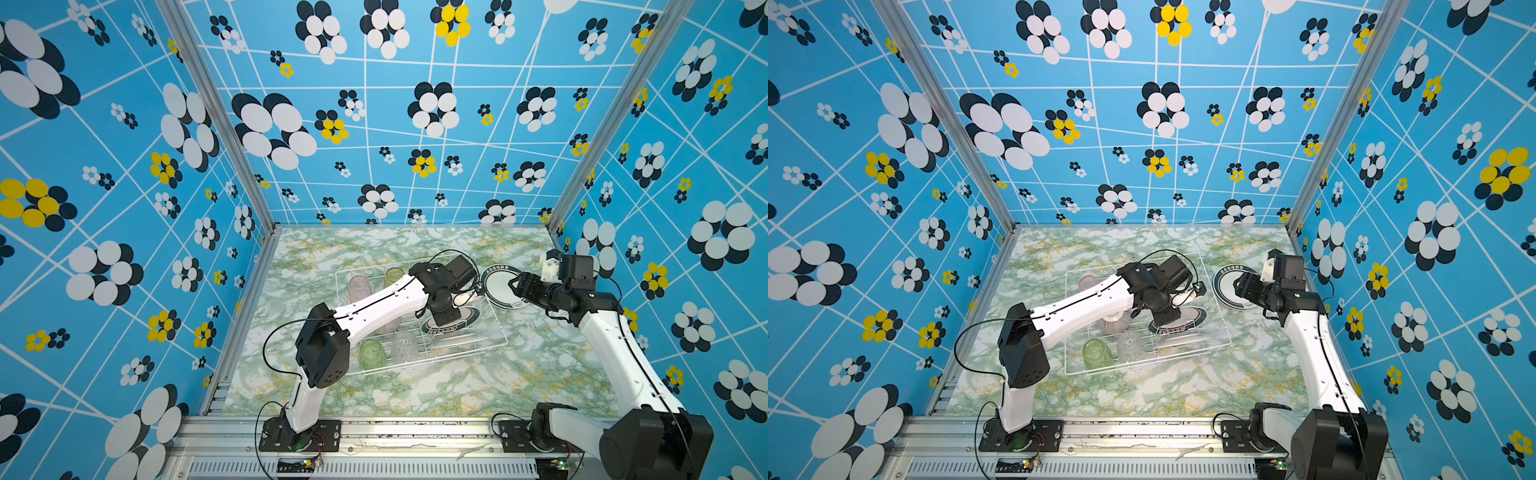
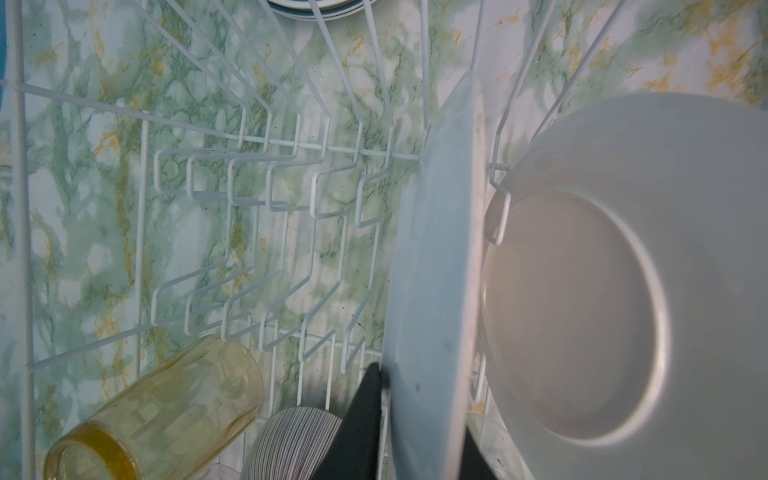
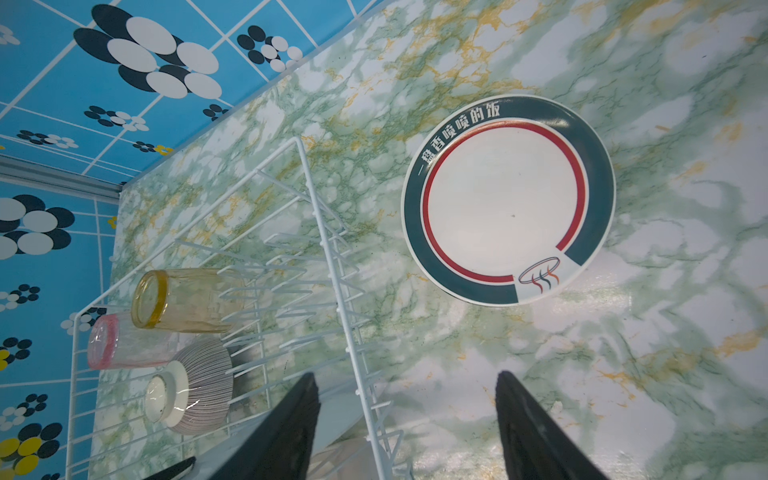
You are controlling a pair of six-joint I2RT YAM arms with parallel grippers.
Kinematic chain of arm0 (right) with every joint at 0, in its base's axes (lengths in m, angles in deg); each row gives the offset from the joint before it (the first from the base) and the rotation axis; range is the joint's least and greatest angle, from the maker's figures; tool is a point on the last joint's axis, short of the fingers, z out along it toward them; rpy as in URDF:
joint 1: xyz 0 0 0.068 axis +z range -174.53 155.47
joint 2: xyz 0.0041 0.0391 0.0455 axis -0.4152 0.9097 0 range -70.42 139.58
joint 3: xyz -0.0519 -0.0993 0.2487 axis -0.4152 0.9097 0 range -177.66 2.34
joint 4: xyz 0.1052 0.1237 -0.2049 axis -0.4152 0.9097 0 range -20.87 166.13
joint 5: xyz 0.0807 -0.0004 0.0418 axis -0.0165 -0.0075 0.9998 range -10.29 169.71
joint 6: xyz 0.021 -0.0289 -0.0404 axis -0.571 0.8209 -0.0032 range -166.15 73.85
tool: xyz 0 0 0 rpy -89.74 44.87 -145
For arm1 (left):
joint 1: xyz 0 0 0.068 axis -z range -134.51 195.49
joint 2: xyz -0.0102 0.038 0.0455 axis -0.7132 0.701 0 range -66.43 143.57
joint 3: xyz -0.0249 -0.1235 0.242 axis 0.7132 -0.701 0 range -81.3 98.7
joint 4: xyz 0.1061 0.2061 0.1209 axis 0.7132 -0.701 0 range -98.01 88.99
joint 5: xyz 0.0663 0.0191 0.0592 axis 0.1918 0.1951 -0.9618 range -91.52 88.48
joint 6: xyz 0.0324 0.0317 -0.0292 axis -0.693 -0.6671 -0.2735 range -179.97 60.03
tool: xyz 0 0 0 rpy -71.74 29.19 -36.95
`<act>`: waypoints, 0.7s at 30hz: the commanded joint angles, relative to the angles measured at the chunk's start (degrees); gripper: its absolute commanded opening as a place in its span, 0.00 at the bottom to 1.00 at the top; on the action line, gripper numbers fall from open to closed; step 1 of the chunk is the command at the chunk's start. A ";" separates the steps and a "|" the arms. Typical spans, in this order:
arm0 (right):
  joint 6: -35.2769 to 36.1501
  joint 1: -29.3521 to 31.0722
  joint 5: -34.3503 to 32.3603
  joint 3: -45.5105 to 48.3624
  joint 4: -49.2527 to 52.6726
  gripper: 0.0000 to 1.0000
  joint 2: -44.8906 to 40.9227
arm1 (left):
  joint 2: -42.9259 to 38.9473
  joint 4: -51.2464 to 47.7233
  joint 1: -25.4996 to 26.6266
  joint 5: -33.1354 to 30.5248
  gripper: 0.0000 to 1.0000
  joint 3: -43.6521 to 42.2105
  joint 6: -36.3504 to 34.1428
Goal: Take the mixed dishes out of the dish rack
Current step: 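Lower the left gripper onto the next white plate in the rack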
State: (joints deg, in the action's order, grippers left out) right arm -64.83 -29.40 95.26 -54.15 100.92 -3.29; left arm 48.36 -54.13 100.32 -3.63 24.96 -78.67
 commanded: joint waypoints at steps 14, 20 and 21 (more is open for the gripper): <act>-0.81 0.64 -0.26 0.95 -1.43 0.70 -1.63 | 0.98 3.40 0.27 -6.23 0.00 -0.68 0.11; -0.82 0.73 -0.35 0.85 -1.54 0.70 -1.57 | 0.38 3.66 -0.14 -4.06 0.00 -0.83 0.30; -0.75 0.82 -0.27 0.94 -1.52 0.70 -1.65 | 0.12 3.73 -0.31 -3.68 0.00 -0.94 0.46</act>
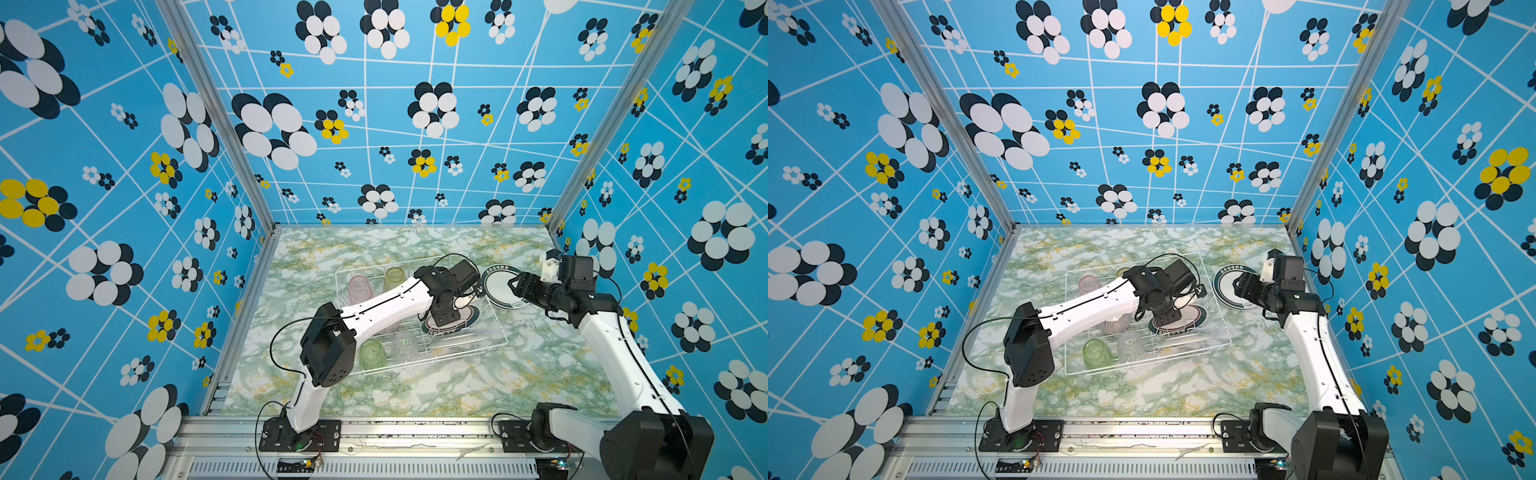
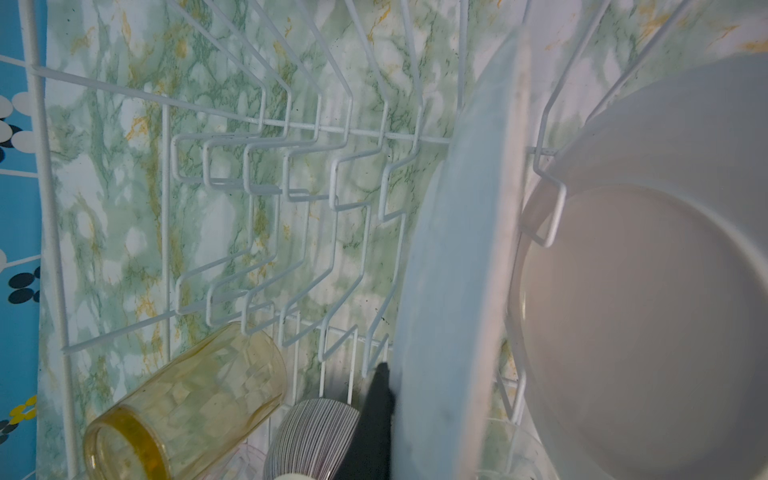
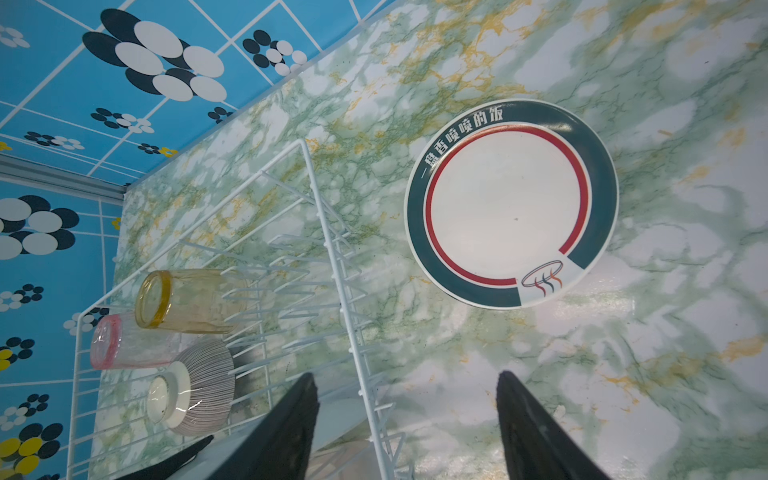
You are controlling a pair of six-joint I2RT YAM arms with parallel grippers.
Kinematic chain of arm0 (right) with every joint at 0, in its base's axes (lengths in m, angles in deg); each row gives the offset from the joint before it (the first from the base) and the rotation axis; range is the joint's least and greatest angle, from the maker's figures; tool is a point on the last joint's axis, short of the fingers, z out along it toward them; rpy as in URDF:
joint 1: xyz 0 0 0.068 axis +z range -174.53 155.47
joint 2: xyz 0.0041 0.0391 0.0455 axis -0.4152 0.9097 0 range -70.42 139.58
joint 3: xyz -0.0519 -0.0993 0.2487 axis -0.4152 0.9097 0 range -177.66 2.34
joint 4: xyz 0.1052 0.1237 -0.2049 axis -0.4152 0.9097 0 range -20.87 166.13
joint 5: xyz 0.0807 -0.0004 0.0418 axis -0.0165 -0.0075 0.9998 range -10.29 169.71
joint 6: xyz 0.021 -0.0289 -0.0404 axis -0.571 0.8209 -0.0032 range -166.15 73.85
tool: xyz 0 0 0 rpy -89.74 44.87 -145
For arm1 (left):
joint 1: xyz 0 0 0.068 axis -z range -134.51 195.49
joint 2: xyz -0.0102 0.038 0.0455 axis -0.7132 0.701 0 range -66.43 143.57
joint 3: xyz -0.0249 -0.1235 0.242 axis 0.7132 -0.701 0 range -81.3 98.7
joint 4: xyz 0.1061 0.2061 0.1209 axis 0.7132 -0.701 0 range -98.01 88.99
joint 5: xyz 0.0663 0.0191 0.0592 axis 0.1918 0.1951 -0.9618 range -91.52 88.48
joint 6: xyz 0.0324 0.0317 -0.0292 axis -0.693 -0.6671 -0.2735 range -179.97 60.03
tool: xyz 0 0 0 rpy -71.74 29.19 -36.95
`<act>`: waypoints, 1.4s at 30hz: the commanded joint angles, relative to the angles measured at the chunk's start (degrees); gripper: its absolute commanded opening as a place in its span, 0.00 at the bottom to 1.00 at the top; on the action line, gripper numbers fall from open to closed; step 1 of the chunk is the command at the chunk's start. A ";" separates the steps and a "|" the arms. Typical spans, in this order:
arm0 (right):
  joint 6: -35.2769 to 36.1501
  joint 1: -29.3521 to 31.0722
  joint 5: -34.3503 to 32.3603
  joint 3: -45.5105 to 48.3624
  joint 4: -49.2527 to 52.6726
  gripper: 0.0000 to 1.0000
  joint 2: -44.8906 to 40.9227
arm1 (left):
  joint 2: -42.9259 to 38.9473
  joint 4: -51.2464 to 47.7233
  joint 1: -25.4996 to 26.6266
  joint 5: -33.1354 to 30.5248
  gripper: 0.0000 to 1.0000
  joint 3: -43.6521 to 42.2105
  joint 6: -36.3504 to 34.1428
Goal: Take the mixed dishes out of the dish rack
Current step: 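Lower the left gripper onto the next white plate in the rack, then grasp and lift the red-rimmed plate upright with the left gripper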
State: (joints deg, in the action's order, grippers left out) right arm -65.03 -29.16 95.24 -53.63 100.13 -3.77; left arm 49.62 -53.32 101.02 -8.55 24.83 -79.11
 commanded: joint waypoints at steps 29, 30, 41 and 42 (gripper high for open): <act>-1.25 1.78 14.67 2.92 -8.27 0.65 -5.17 | -15.85 8.66 -12.29 21.84 0.00 -4.30 10.84; -1.28 2.13 15.93 2.99 -8.69 0.64 -5.21 | -16.09 9.04 -12.86 22.90 0.00 -4.37 11.32; -3.94 4.00 28.19 5.37 -17.27 0.63 -6.07 | -18.51 17.65 -19.19 39.44 0.00 -7.20 19.13; -4.51 4.14 28.59 5.57 -18.16 0.63 -6.04 | -18.51 18.50 -19.56 40.94 0.00 -7.38 19.88</act>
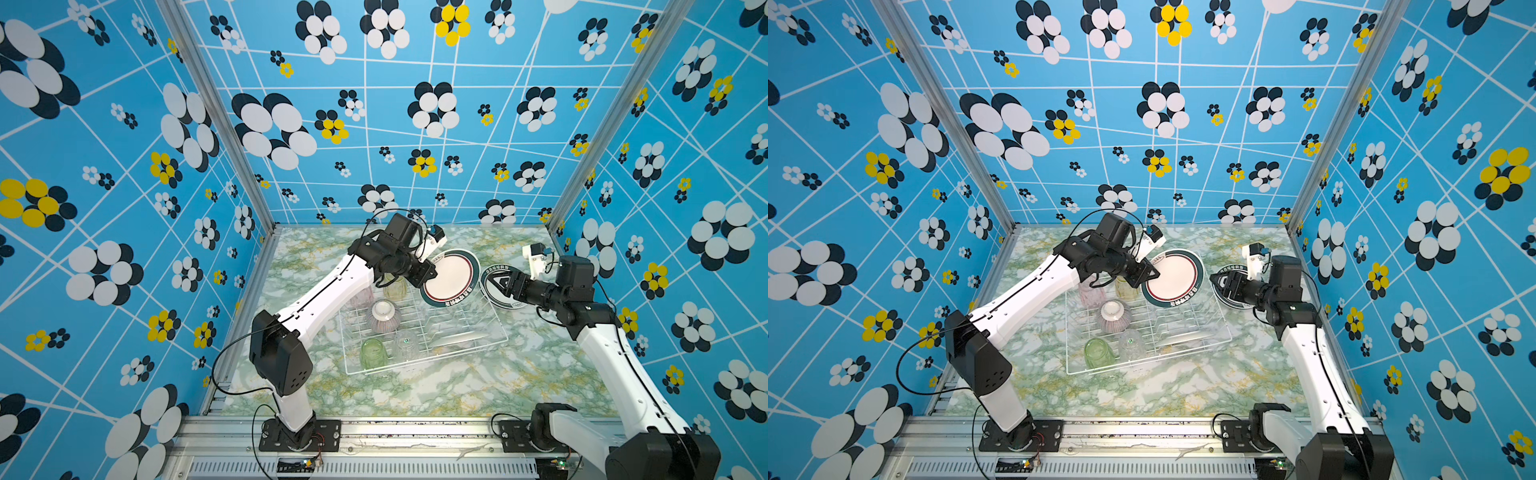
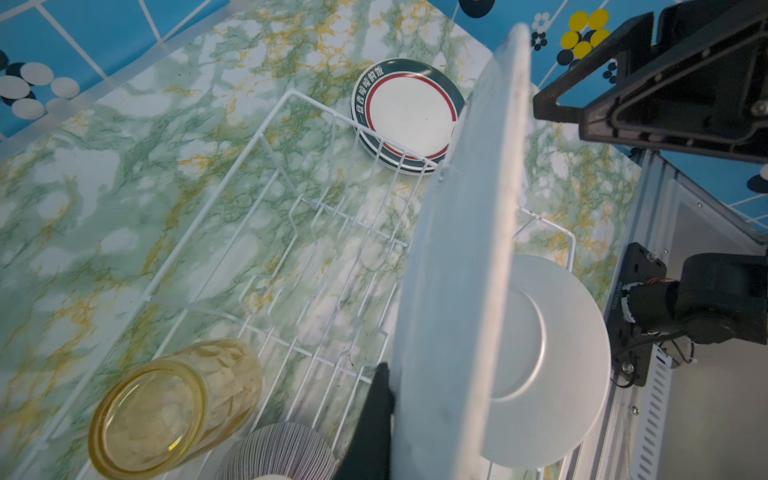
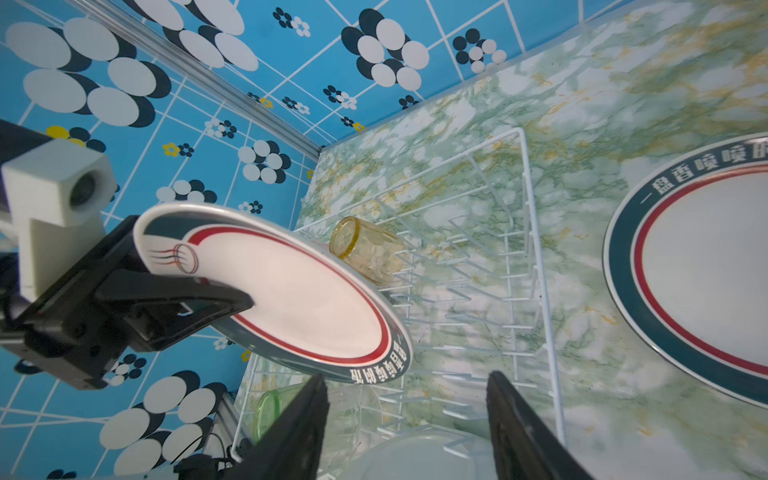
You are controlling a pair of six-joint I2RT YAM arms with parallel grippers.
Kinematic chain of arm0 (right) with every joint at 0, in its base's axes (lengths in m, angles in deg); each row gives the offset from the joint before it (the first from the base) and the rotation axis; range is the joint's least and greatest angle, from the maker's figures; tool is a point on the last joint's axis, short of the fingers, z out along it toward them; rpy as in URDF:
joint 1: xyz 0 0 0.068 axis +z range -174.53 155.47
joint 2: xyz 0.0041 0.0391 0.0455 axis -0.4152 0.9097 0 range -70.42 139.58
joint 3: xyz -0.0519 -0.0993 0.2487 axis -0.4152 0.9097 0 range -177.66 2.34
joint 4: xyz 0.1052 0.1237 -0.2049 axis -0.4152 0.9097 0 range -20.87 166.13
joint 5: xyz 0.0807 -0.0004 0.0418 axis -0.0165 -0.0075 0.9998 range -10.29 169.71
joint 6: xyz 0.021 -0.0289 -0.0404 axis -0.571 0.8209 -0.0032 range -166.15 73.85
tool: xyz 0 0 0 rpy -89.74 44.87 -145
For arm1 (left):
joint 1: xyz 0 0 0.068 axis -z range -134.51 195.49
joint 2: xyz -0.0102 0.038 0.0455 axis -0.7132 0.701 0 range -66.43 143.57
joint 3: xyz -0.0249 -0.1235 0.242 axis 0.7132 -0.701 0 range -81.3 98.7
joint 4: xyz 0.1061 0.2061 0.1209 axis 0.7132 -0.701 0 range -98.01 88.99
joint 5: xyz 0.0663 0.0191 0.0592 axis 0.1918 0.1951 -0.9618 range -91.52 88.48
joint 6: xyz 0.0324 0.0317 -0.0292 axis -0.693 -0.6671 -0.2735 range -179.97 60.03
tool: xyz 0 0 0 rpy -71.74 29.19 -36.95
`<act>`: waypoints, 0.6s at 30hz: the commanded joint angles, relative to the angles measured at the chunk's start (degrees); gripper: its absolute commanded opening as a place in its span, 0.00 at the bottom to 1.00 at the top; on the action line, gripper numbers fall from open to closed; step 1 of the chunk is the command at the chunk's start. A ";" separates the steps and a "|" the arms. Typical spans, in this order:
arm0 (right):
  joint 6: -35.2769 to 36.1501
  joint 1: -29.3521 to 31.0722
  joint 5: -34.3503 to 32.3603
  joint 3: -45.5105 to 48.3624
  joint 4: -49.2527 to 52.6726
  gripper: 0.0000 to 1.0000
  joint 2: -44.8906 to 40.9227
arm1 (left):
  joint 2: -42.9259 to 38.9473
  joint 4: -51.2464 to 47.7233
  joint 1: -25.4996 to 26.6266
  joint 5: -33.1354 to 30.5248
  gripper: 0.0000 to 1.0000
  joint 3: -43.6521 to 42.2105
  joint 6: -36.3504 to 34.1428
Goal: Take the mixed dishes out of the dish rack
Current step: 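Grasp and lift the red-rimmed plate upright with the left gripper, then grasp the plate's far rim with the right gripper while the left gripper holds it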
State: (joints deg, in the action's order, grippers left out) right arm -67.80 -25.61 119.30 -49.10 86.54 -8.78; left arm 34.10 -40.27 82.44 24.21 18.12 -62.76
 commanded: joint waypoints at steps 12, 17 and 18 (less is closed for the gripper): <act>-7.86 2.08 8.70 3.20 -14.04 0.56 -0.29 | -1.77 15.10 -3.46 21.18 0.00 -3.59 11.44; -9.55 3.00 9.08 3.61 -16.57 0.49 0.17 | -0.92 19.55 -4.03 24.82 0.00 -5.00 14.94; -10.27 3.10 9.39 3.77 -17.49 0.46 0.22 | -0.70 20.27 -4.01 25.37 0.00 -5.05 15.54</act>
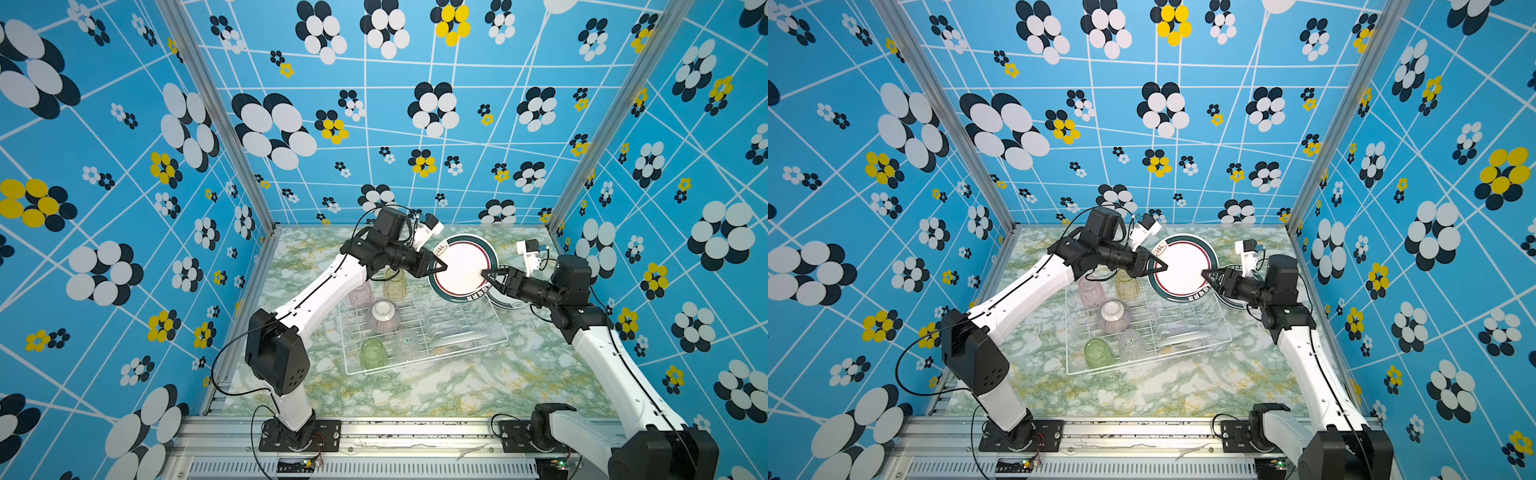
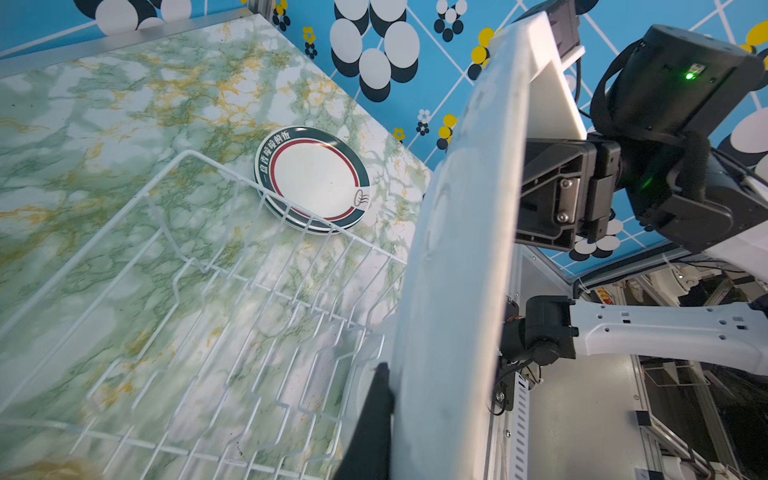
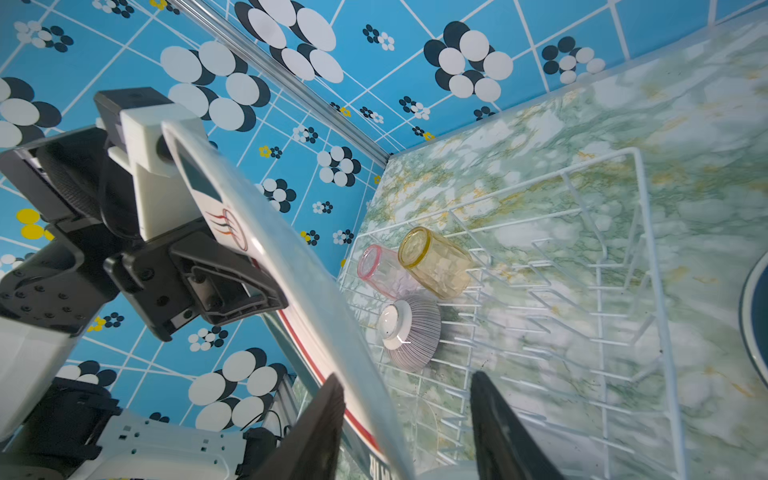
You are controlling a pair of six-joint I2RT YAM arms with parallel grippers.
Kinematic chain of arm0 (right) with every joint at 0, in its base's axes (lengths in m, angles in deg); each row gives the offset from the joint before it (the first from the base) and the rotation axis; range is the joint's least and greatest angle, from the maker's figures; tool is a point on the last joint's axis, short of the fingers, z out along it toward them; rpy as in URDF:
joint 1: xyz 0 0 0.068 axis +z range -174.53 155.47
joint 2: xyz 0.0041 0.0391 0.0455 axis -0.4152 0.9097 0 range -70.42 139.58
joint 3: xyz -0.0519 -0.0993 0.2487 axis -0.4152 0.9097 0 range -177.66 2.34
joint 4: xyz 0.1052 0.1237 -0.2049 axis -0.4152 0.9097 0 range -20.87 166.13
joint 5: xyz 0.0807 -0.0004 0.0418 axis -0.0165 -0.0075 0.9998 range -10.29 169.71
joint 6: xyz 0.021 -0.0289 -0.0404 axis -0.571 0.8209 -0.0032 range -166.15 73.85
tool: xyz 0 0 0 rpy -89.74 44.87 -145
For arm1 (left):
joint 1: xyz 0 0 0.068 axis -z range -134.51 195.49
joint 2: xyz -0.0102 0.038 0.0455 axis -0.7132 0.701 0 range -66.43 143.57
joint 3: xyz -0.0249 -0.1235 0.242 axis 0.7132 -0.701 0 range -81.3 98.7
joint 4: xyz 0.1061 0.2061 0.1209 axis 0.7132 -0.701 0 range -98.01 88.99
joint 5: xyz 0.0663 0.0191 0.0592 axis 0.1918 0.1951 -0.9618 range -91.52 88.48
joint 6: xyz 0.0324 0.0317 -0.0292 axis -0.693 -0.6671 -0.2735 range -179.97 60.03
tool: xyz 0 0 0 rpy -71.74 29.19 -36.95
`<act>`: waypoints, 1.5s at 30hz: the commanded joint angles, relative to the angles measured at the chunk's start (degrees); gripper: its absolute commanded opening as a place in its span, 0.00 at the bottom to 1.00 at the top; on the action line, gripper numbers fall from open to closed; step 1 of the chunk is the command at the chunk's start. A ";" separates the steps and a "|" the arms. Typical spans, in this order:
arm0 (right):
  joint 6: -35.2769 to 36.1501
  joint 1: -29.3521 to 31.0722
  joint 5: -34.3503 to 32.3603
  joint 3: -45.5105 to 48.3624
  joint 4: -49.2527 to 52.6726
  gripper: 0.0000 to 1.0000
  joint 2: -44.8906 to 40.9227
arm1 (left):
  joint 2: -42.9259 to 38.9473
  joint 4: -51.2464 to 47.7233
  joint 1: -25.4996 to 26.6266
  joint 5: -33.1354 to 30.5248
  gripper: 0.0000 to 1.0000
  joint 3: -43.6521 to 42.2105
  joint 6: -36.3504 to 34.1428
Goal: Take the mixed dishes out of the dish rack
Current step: 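Grasp the plate's far rim with the right gripper while the left gripper holds it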
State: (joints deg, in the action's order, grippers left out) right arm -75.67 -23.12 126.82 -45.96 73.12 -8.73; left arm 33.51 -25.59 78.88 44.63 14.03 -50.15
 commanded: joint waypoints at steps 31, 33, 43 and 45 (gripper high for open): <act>-8.96 2.19 -0.16 0.93 -12.69 0.00 0.80 | -0.24 2.11 -1.21 3.45 0.57 -1.54 0.60; -9.29 2.19 -0.84 0.52 -12.58 0.00 0.89 | -0.74 0.14 -1.39 0.90 0.57 -1.85 -0.88; -7.32 -0.04 -9.48 -4.00 -3.97 0.00 1.68 | -4.17 -5.83 -2.93 -17.73 0.57 -7.69 -6.10; -8.17 -2.54 -11.15 -4.27 -3.23 0.00 1.85 | -5.46 -6.01 -3.27 -20.21 0.57 -9.45 -6.48</act>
State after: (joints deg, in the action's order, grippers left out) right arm -84.37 -23.36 119.92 -47.64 68.57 -6.85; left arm 30.94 -29.39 76.26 30.70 6.66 -54.21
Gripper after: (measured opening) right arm 0.085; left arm 0.575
